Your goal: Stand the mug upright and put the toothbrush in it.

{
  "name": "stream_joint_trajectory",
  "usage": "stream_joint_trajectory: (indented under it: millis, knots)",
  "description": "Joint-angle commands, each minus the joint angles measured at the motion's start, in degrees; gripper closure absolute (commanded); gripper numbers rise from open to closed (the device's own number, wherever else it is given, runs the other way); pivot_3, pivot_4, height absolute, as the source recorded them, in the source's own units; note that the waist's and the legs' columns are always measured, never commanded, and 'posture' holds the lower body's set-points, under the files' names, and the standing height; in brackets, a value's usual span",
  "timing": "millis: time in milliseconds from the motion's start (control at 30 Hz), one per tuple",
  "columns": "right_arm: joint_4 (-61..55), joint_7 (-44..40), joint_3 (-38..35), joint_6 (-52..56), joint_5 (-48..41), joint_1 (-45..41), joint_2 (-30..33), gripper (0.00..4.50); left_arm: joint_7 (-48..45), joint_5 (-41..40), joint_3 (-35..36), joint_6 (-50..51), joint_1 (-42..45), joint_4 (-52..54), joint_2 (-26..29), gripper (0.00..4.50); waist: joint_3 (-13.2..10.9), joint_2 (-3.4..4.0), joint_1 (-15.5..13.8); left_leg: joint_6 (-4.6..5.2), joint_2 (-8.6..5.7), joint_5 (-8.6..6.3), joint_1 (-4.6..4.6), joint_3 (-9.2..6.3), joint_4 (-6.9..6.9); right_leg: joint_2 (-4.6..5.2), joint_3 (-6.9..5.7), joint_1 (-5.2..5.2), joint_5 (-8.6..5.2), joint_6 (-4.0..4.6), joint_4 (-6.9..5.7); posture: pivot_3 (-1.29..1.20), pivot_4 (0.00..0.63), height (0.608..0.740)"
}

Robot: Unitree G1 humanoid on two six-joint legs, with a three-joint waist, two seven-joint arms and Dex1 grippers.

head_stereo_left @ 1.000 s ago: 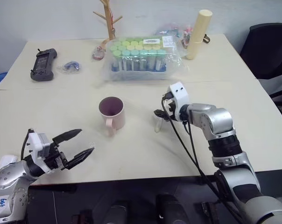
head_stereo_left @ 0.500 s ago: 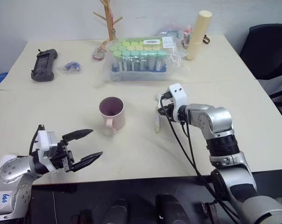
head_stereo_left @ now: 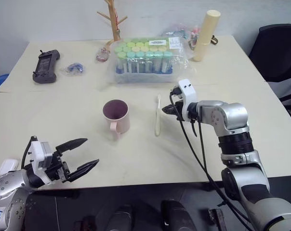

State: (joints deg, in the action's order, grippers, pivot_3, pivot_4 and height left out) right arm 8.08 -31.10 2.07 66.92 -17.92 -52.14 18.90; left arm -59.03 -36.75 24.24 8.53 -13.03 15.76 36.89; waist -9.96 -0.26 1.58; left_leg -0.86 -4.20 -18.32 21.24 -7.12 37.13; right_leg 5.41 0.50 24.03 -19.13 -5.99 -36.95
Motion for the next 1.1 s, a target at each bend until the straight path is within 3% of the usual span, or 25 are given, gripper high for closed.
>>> stream_joint_trajectory:
  millis: [33, 233, 467, 567, 867, 1000, 1100]
  knots:
    - [-4.69, 4.53, -2.17, 4.38, -0.83, -0.60, -2.73, 2.69, 0.41, -0.10, 1.50, -1.35, -0.57, 1.55, -0.10, 0.00, 0.00, 0.00, 0.00, 0.00, 0.00, 0.00, 0.00, -0.01, 0.01, 0.00, 0.00, 0.00, 0.00, 0.00, -0.01, 0.00, 0.150, 0.740]
    - [0.14, 9.95, 0.80, -2.00, 3.98, -0.22, -4.79, 0.76, 0.98, 0.27, 0.60, -1.53, 0.61, 1.09, 0.05, 0.00, 0.00, 0.00, 0.08, 0.00, -0.01, 0.00, 0.01, 0.01, 0.00, 0.00, 0.01, 0.05, 0.00, 0.00, -0.03, 0.00, 0.150, 0.740]
    - [9.87, 10.08, 1.35, -4.52, 4.60, -1.70, -9.36, 0.76, 0.89, 0.39, 0.03, -1.12, 1.97, 0.56, 0.42, 0.00, 0.00, 0.00, 0.59, -0.01, 0.01, 0.01, 0.00, 0.05, -0.01, -0.03, 0.03, 0.07, 0.00, 0.00, -0.07, 0.00, 0.150, 0.740]
    - [14.07, 10.30, 2.35, -7.86, 6.16, -2.35, -10.53, 1.36, 0.92, 0.45, -0.36, -0.87, 2.71, 0.49, 0.55, 0.00, 0.01, -0.01, 0.94, -0.01, 0.03, 0.01, -0.04, 0.05, -0.02, -0.05, 0.03, 0.06, 0.00, 0.00, -0.10, 0.00, 0.150, 0.740]
    - [15.94, 7.99, 4.43, -8.97, 7.52, -3.37, -10.72, 4.12, 0.38, 0.67, -0.31, -0.72, 3.39, 0.00, 0.83, 0.00, 0.02, -0.01, 1.61, -0.02, 0.04, 0.02, -0.06, 0.06, -0.04, -0.04, 0.03, 0.08, 0.00, 0.00, -0.14, 0.00, 0.150, 0.740]
    - [16.32, 6.81, 3.83, -9.56, 6.82, -4.28, -10.93, 4.17, 0.74, 1.22, -0.30, -1.12, 4.17, -0.83, 0.70, 0.00, 0.02, -0.02, 1.47, -0.02, 0.00, 0.01, -0.06, 0.06, 0.01, -0.02, 0.03, 0.06, 0.00, 0.00, -0.13, 0.00, 0.150, 0.740]
    - [12.39, 1.50, -1.72, -17.30, 1.44, -4.95, -11.37, 4.17, 1.31, 0.32, 0.42, -0.35, 4.10, -0.52, 0.40, 0.00, 0.01, 0.00, 1.54, -0.02, 0.02, 0.01, -0.02, 0.06, -0.01, -0.03, 0.03, 0.09, 0.00, 0.00, -0.13, 0.00, 0.150, 0.740]
